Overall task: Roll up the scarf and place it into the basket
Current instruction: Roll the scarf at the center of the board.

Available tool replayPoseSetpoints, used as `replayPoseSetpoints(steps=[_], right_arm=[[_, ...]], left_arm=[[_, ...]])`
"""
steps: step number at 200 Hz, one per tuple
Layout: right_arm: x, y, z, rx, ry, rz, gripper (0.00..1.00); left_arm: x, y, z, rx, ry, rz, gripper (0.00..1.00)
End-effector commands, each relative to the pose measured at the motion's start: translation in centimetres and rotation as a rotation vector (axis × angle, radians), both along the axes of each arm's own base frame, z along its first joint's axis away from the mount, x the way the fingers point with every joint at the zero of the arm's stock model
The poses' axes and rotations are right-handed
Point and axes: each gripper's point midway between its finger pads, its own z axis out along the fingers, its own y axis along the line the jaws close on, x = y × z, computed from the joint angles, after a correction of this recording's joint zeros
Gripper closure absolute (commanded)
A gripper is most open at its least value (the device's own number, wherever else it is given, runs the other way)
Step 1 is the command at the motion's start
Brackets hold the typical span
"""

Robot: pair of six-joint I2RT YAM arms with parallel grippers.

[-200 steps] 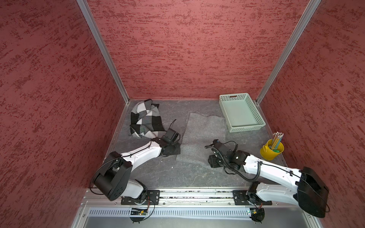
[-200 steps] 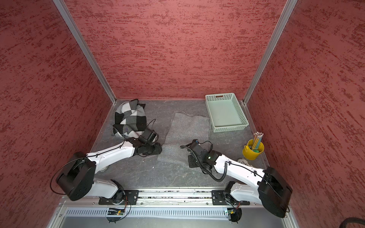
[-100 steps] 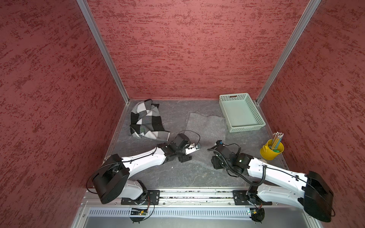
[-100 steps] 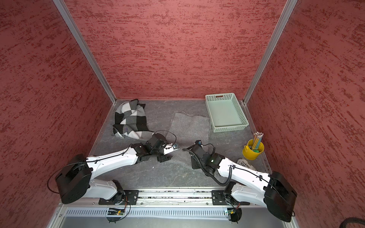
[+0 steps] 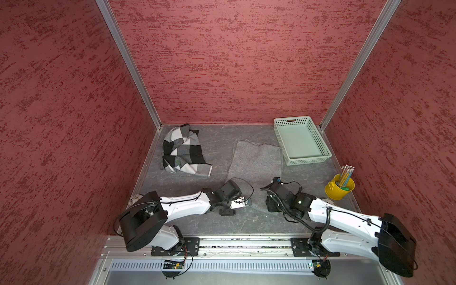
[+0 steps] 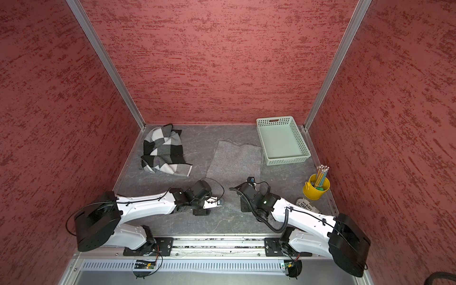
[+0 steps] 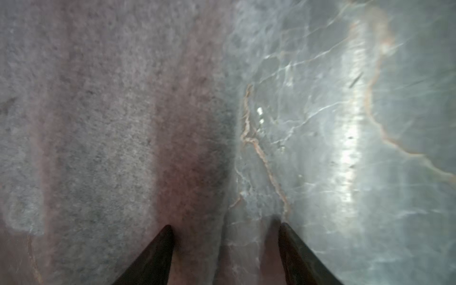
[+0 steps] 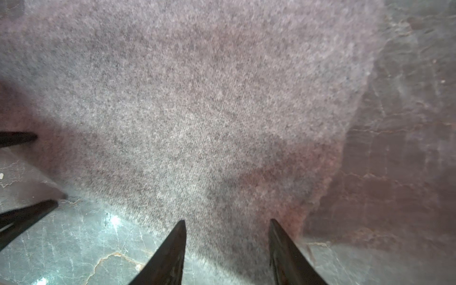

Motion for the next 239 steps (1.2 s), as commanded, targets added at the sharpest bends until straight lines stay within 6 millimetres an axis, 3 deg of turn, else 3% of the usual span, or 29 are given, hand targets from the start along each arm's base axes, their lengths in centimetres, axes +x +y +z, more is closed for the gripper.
replayPoseSetpoints(steps=[1,24,34,48,76,120,140,193,239], right_arm=[[0.9,1.2,1.0,0.029,-0.038,0.010,0.45],[1.0,1.6,0.9,0.028,-0.037,0.029,0.45],[1.0,1.9,1.0,0.035,-0.042,0.050,0.45],[1.0,2.4,1.2,0.052,-0.057,0.091,0.45],[1.5,3.9,2.6,0.086,-0.147,0.176,0.44],[1.9,6.7,5.1,0.096,-0.317,0.322,0.39],[1.3,8.6,5.5,0.080,-0.378,0.403,0.37],[-0.7,11.6,3.3,-0.063,-0.437,0.539,0.33],[-1.4,12.6,0.8,-0.135,-0.420,0.593,0.29]], left_arm=[[3.0,-0.3,0.1,-0.002,-0.121,0.012,0.32],[4.2,-0.4,-0.5,0.005,-0.124,0.003,0.38],[4.6,0.1,-0.7,0.026,-0.109,0.004,0.51],[5.0,1.1,-0.4,0.049,-0.066,0.023,0.82],[5.1,2.4,2.2,0.056,0.003,0.043,1.00],[5.1,5.7,3.9,0.129,0.096,0.120,1.00],[4.9,6.0,4.0,0.115,0.141,0.133,1.00],[5.4,6.0,4.3,0.111,0.254,0.142,1.00],[6.1,5.6,4.8,0.086,0.262,0.129,1.00]])
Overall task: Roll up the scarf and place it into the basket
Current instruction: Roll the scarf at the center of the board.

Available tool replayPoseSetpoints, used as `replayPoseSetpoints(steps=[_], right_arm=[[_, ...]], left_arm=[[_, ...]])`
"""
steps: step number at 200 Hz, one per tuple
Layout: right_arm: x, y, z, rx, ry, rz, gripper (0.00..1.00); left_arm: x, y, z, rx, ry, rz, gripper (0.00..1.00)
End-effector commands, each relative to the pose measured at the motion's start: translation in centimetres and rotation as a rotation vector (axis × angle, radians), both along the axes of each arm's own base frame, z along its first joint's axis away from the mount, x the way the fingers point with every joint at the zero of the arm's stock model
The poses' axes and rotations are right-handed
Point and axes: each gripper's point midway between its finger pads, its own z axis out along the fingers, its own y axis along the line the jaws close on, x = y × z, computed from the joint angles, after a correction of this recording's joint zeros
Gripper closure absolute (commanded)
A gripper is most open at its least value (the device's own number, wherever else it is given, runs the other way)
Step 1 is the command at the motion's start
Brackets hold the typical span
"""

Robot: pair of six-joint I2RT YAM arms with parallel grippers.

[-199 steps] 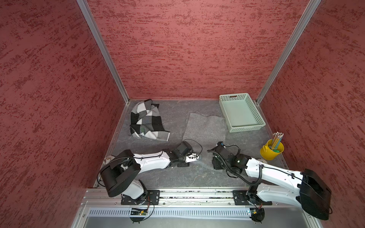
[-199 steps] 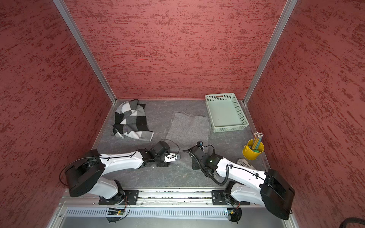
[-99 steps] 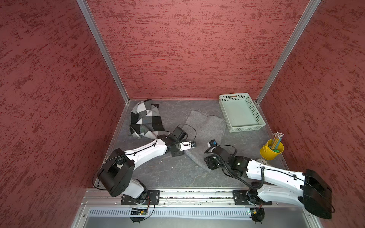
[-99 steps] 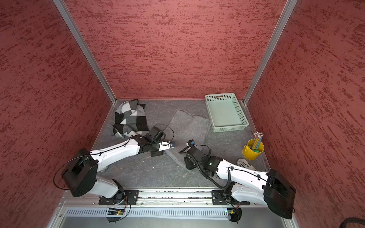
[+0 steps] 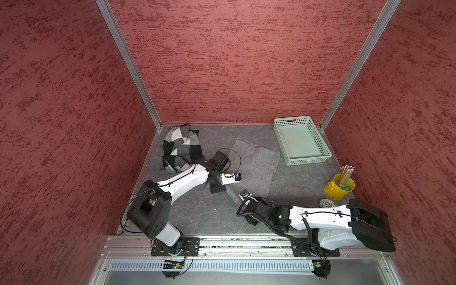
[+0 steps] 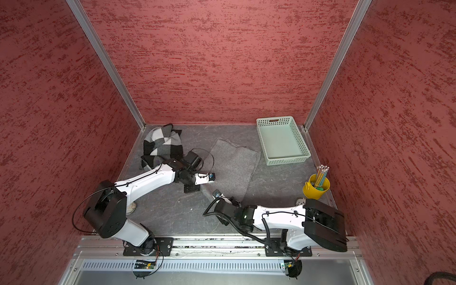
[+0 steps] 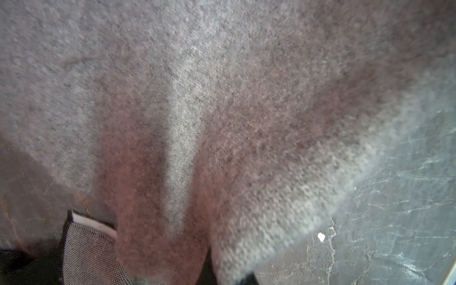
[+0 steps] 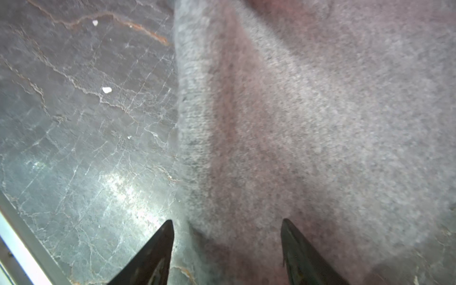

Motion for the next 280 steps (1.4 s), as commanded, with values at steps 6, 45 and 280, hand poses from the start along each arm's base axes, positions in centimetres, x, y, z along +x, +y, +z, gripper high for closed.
replayPoseSetpoints(steps=[6,45,280], right_arm=[[1.0,1.2,0.7,0.007,-0.062,-0.009,0.28],[2.0,0.0,-0.3,-0.011,-0.092,-0.098,0.30],[4.9,-1.5,6.0,0.200,0.581,0.041,0.97]], left_arm=[[0.0,-0.4,0.1,-0.023,0.035,-0.020,1.00],[-0.2,-0.6,0.1,-0.042,0.049,-0.027,1.00],[-1.7,-0.3,4.5,0.002,0.441,-0.058,1.00]])
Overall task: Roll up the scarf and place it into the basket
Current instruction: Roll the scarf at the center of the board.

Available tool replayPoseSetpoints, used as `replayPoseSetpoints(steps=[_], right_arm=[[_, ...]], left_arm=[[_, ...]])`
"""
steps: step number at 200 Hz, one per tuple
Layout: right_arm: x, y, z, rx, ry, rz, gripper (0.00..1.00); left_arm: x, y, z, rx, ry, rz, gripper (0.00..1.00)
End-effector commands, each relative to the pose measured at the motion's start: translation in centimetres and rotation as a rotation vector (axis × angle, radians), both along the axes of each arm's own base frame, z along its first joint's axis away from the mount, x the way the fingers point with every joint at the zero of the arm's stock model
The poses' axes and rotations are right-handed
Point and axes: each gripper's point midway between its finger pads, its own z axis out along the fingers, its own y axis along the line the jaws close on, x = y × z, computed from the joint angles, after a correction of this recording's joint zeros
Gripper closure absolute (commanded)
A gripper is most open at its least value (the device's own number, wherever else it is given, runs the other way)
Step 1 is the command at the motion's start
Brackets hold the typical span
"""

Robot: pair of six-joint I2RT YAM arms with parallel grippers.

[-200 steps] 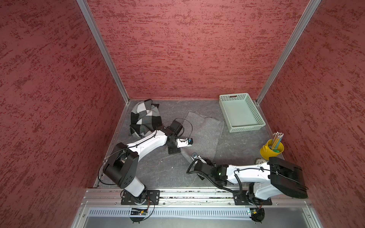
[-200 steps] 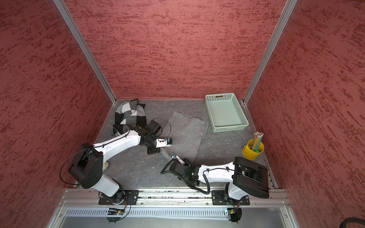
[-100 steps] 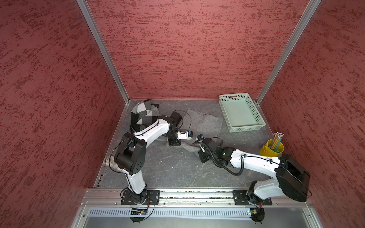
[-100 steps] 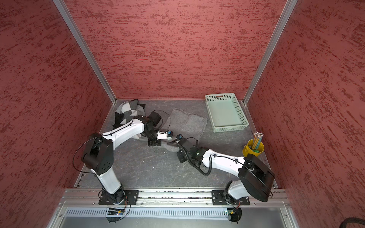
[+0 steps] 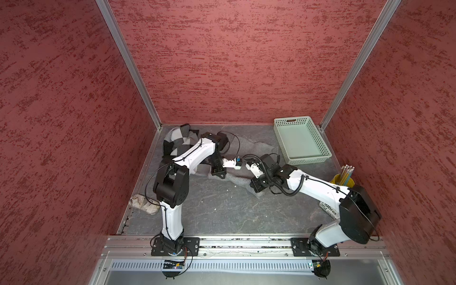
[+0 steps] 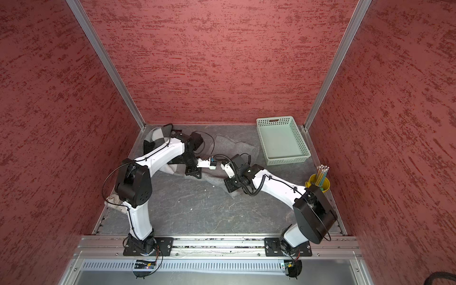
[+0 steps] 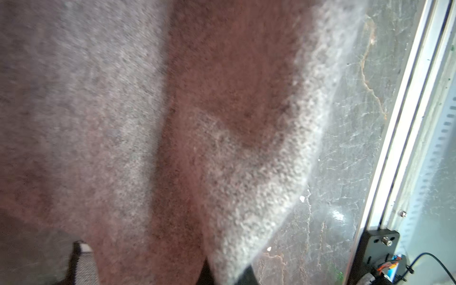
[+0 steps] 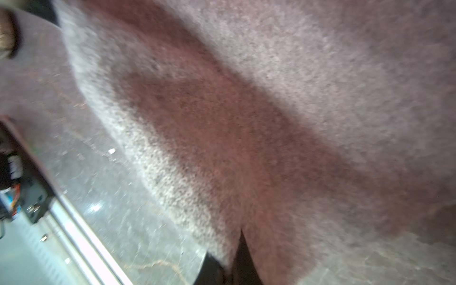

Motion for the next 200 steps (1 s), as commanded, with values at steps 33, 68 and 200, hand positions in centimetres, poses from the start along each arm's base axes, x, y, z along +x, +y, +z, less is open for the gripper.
replayPoseSetpoints(steps=[33,68,200], right_arm=[[-6.0,0.2,0.9,0.125,0.224,0.083,0.99],[-4.2,-0.4,-1.7,0.037,0.254,0.062,0.98],[4.4,-3.9,2.1,-0.072,-0.044,-0.159,0.52]], left_arm=[[-7.0,0.3,1.3,-0.034,0.191,0.056,1.00],[-5.4,0.3,-0.5,-0.062,0.278,0.084,1.00],[-1.5,0.9,-6.8,0.011,0.380,0.057,1.00]])
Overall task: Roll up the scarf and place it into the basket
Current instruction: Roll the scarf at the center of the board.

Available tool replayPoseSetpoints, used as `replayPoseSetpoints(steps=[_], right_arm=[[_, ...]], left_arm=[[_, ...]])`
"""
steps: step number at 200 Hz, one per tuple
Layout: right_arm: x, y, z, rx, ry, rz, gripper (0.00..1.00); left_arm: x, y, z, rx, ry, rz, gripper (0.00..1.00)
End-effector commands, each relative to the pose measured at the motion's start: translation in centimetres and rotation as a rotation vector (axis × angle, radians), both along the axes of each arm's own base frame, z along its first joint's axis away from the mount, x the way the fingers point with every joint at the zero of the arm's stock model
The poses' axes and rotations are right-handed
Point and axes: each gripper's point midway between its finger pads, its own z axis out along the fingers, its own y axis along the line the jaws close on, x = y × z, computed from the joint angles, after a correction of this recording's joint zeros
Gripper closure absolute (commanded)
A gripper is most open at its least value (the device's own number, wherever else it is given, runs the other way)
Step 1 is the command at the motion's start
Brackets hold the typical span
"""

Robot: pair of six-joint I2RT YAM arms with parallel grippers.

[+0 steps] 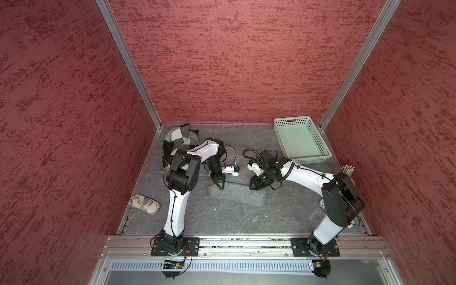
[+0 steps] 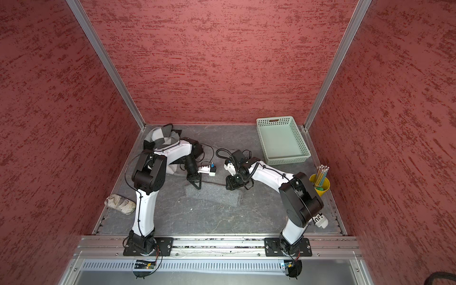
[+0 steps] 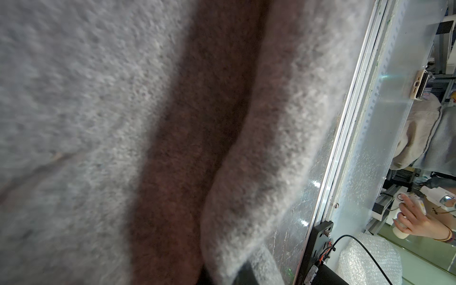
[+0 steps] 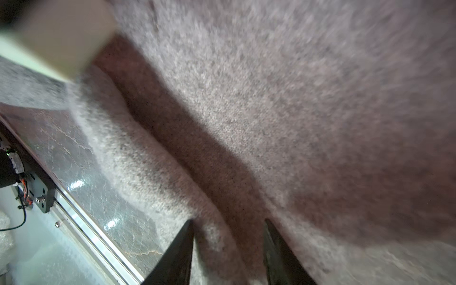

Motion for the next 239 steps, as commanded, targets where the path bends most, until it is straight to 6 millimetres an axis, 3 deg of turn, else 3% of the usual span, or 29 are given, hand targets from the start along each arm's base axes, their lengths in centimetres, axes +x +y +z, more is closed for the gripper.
replayPoseSetpoints(steps=[1,15,31,86,125,146,157,172,198,209,215,239], right_arm=[[1.7,-1.7,4.8,-0.021,-0.187,-0.089,0.52],[1.1,-1.4,6.0,-0.009,-0.217,-0.099,0.56],[0.1,-0.1,5.8,-0.003,-0.214,-0.097,0.60],[-3.7,7.4,5.2,0.155,-0.190,0.013,0.60],[-3.2,6.0,0.0,0.045,-0.165,-0.022,0.56],[-2.4,4.7,-2.6,0.020,-0.134,-0.057,0.55],[-2.0,4.4,-3.4,0.021,-0.124,-0.070,0.55],[-1.7,4.1,-4.1,0.032,-0.107,-0.083,0.55],[-1.8,4.0,-4.6,0.045,-0.075,-0.094,0.55],[-1.9,3.8,-4.8,0.042,-0.063,-0.104,0.55],[-1.9,3.7,-4.9,0.041,-0.058,-0.110,0.55],[-2.1,3.5,-5.2,0.038,-0.046,-0.128,0.55]], left_arm=[[0.3,0.2,-0.7,-0.002,-0.003,-0.030,1.00],[0.7,0.0,-0.7,-0.010,-0.017,-0.032,1.00],[1.1,-0.2,-0.7,-0.020,-0.036,-0.033,1.00],[1.6,-0.3,-0.8,-0.023,-0.050,-0.033,1.00],[2.2,-0.1,-0.8,-0.009,-0.072,-0.026,0.96],[2.6,-0.1,-0.2,-0.011,-0.102,-0.017,0.78],[2.8,0.1,0.3,-0.004,-0.126,-0.010,0.59],[3.3,0.7,1.2,0.022,-0.179,0.006,0.44],[5.9,1.9,4.3,0.056,-0.389,0.123,0.15],[7.4,2.2,6.7,0.042,-0.507,0.228,0.04],[7.9,2.4,7.8,0.031,-0.556,0.297,0.00],[9.3,3.1,11.7,-0.018,-0.723,0.604,0.00]])
